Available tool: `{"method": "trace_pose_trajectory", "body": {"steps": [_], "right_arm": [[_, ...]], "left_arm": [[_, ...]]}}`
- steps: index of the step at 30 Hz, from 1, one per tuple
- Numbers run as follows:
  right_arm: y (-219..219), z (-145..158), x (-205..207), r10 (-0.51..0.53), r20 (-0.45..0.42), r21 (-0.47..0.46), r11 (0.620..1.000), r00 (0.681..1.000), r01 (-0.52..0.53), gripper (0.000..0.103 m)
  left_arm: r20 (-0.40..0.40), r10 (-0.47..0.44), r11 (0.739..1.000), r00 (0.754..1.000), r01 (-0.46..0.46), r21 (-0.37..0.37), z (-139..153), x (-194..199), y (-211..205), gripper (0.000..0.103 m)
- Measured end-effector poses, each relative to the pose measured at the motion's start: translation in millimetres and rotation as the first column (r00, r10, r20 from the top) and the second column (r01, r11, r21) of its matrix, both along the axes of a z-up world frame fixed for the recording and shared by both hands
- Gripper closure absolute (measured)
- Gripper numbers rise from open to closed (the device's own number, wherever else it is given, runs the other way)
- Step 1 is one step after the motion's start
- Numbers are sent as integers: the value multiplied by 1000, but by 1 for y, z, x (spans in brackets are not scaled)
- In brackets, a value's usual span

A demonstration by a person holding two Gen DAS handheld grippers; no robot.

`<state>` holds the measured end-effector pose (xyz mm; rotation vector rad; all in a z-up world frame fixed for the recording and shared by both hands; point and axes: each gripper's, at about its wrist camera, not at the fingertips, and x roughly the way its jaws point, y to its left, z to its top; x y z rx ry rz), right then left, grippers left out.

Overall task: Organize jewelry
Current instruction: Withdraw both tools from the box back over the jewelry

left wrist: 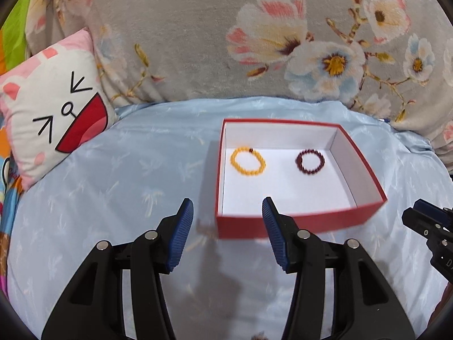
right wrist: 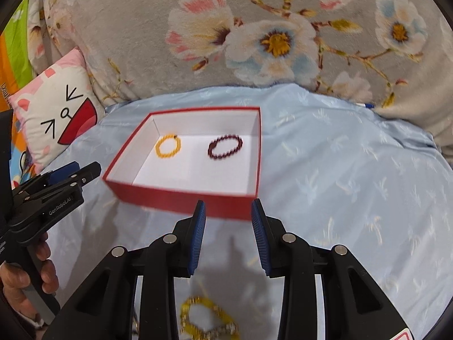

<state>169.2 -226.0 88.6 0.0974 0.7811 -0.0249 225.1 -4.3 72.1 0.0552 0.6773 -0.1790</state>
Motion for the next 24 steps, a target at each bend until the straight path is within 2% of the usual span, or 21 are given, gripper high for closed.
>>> {"method": "trace_pose_trajectory", "body": {"steps": [12,19,24], "right_arm": [[7,-32,-78,-12,-77,0,1000,997,12,69],[12,-47,-109,-10,-112,-5,1000,994,9,69],[13,-55,-124,-11,-130,11,1000,991,13,69]], "left_arm": [[-84,-17,1000,996,15,-15,-34,-76,14,54],[-135,-64,997,989,57,-57,-49,-115,18,49],[-160,-82,996,984,74,-56,-62,-134,13,49]]}}
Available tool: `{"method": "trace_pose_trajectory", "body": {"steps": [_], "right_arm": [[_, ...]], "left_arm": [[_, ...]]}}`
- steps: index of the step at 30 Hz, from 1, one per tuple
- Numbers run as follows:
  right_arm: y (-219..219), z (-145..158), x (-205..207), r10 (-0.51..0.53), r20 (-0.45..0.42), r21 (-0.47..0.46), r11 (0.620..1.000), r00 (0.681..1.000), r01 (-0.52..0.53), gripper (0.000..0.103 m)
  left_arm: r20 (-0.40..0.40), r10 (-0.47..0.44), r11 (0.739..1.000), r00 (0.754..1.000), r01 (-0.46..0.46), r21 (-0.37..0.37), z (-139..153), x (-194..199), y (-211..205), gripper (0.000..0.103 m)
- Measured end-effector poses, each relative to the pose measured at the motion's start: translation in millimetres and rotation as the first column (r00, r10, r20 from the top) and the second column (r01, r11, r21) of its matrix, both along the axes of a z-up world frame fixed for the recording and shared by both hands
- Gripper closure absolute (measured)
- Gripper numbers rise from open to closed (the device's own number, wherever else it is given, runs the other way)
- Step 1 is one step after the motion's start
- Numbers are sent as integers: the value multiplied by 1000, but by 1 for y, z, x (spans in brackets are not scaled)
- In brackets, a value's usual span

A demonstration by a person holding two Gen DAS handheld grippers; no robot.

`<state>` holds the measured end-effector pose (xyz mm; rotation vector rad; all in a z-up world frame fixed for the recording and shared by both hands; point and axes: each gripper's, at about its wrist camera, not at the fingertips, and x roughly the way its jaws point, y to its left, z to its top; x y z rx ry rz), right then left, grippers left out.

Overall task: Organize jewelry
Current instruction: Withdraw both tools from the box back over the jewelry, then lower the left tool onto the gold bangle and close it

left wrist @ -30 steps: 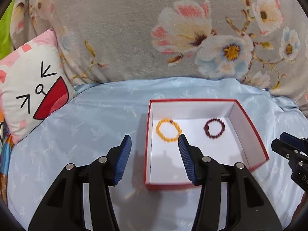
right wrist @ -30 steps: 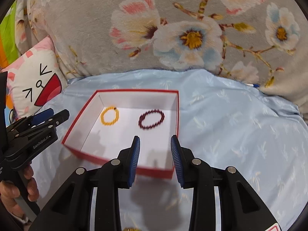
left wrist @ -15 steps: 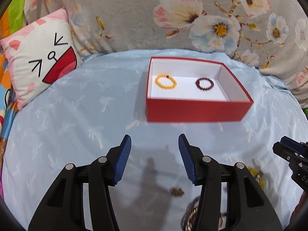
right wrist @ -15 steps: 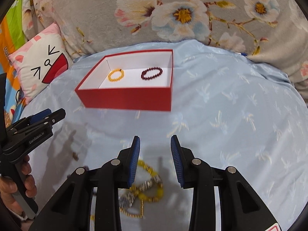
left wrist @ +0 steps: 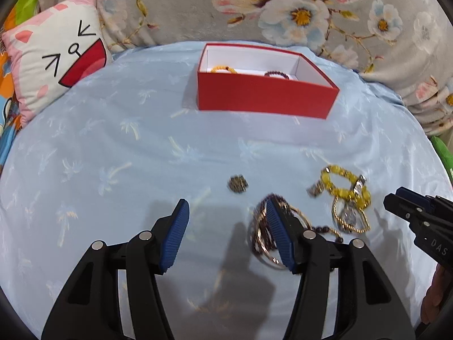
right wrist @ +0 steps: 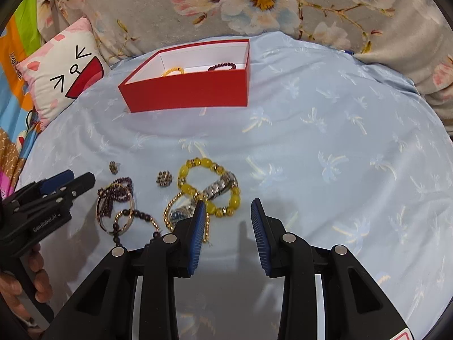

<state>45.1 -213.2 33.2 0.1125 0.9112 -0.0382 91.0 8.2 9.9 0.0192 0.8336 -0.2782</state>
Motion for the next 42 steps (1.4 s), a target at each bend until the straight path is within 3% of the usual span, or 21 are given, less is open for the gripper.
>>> {"method": "trace_pose_trajectory", "body": {"steps": [23,25,29,34,37,40,42], "right_arm": [[1,-7,-3,-1,-18,37,999,1000,2,69],[1,-9,-2,2,-22,40,999,1000,-2,69],[4,-10,-2,11,-25,44,999,1000,-10,69],[5,-11,-1,16,-27,47,999,1000,-14,69],[5,-11,0,15,-27,50,999,1000,-14,69],[5,-11,0,15,-27,49,999,1000,-14,69],[5,-11,0,15,-27,50,999,1000,-14,69]], "left_arm": [[-56,-47,998,997,45,-33,-21,-9,-13,53],[-62,-46,998,997,44,-40,-22,-9,-13,60],[-64,-53,998,997,50,-47,-22,-9,-13,65],[-73,-67,996,995,63,-58,-23,-8,-15,83],[-78,-71,995,994,65,-70,-23,-8,-14,87],[-84,-70,994,994,62,-84,-22,-7,-13,86],[-81,-71,994,994,64,-93,-20,-9,-13,77]]}}
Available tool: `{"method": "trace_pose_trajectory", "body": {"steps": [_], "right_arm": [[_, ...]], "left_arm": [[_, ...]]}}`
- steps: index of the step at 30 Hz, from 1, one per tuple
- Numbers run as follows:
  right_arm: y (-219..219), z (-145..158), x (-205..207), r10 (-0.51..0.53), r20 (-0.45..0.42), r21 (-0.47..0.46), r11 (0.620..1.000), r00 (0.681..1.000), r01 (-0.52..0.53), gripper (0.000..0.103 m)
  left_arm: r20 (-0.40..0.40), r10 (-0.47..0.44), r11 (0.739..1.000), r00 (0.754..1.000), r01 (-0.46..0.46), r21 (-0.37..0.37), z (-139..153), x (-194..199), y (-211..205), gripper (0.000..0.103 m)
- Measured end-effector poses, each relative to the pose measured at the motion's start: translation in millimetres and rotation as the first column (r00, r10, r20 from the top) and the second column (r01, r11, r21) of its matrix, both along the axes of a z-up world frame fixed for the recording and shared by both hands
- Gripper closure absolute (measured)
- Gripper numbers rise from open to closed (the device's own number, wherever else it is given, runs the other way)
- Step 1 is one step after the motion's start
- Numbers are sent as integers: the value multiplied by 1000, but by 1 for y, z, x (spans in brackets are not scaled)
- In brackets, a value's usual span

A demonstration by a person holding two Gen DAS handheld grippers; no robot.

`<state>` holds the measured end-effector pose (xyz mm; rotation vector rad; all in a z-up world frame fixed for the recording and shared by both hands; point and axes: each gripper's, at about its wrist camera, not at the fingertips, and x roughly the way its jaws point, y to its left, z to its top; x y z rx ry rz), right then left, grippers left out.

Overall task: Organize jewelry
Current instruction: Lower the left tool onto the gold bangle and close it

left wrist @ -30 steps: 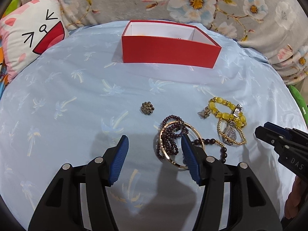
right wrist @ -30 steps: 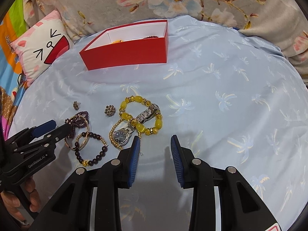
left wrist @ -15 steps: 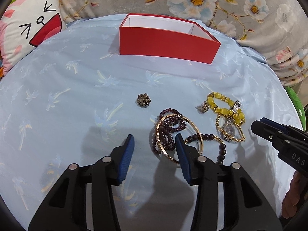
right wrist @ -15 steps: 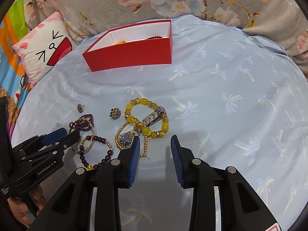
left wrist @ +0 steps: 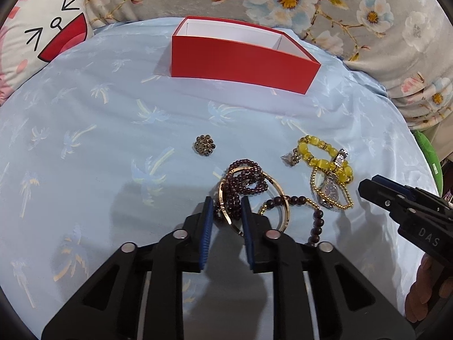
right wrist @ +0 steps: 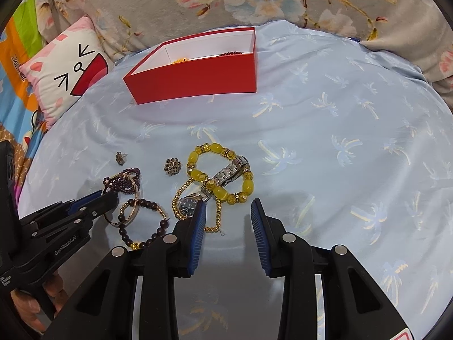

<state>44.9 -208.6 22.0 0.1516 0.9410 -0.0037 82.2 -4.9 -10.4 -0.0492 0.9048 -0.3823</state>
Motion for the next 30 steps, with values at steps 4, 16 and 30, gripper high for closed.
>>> {"method": "trace_pose_trajectory", "body": {"steps": [4,16,30], "right_arm": [[0,0,1,-1,0,2,1000,1000,1,69],[-2,-2,3,-3,-2,6,1000,1000,3,69],[-4,-5,7,4,-1,23,1000,1000,-4,69]], "left_arm": [[37,-3,1000,999,3,-1,8,-7,-5,43],[72,-33,991,997,24,130,-6,-9,-34,42],[123,-35,993,992,21,117,11,-17,-30,48]]}}
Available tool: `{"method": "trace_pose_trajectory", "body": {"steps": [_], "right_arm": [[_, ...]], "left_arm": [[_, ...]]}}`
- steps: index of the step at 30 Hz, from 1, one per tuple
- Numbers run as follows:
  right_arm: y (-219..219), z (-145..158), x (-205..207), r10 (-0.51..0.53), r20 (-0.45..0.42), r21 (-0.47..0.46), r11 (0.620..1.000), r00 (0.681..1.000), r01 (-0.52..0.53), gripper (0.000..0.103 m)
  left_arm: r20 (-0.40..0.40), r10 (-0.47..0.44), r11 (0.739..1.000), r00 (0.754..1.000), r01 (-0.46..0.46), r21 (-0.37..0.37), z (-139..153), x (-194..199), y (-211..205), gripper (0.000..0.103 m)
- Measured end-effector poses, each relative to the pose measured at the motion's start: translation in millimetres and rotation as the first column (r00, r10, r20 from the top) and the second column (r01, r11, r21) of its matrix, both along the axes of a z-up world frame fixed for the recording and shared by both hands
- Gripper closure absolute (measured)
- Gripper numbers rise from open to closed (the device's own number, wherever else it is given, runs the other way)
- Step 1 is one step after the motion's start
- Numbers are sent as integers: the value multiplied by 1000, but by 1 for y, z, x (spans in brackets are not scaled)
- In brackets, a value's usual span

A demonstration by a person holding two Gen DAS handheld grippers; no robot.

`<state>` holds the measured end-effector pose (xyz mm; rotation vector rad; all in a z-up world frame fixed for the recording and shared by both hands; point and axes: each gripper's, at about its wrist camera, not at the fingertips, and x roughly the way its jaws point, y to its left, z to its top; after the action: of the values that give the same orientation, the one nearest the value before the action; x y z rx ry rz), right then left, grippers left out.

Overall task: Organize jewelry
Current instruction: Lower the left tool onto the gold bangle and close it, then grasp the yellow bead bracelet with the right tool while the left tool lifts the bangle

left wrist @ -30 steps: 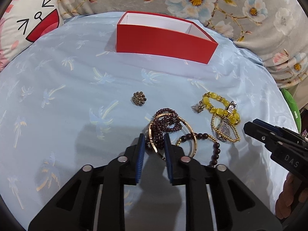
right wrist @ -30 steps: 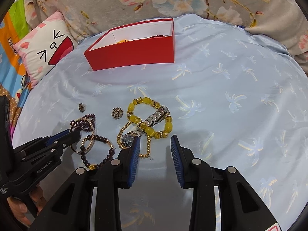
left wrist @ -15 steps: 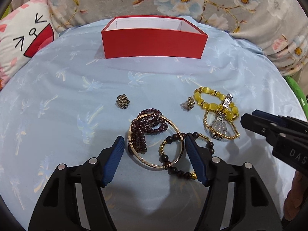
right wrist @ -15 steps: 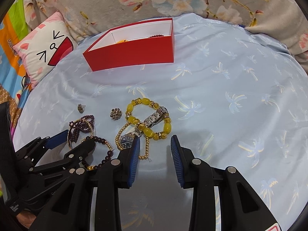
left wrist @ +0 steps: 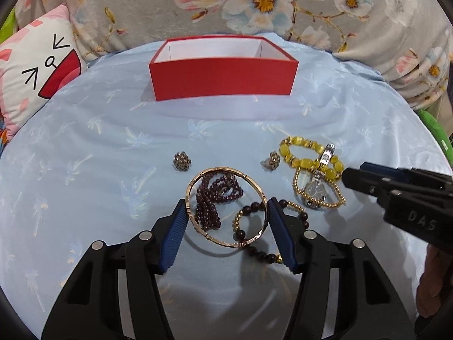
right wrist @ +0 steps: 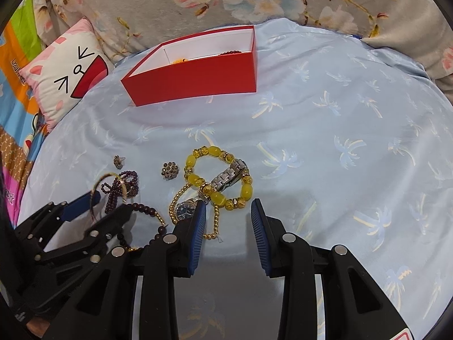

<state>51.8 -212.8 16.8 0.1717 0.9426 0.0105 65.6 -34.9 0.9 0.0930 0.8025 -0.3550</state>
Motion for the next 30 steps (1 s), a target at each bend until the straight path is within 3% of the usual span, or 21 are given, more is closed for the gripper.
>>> {"method": "trace_pose_trajectory", "body": {"steps": [10,17,21,30], "right_arm": [[8,-1,10,36,1,5,999,999,-36,73],[17,-5,24,69,5,-14,998,998,-69,75],[20,-9,32,86,-3,-30,996,996,-86,86],[23,-14,32,111,-6,-61,992,994,-111,87]], "left_arm": [[24,55,997,998,-54,-53,24,13,18,48],[8,87,995,996,-87,-57,21,21,29,48],[-5,94,994,996,-94,-58,18,24,32,48],[-22,93,994,995,-94,-57,13,28,31,48]]}}
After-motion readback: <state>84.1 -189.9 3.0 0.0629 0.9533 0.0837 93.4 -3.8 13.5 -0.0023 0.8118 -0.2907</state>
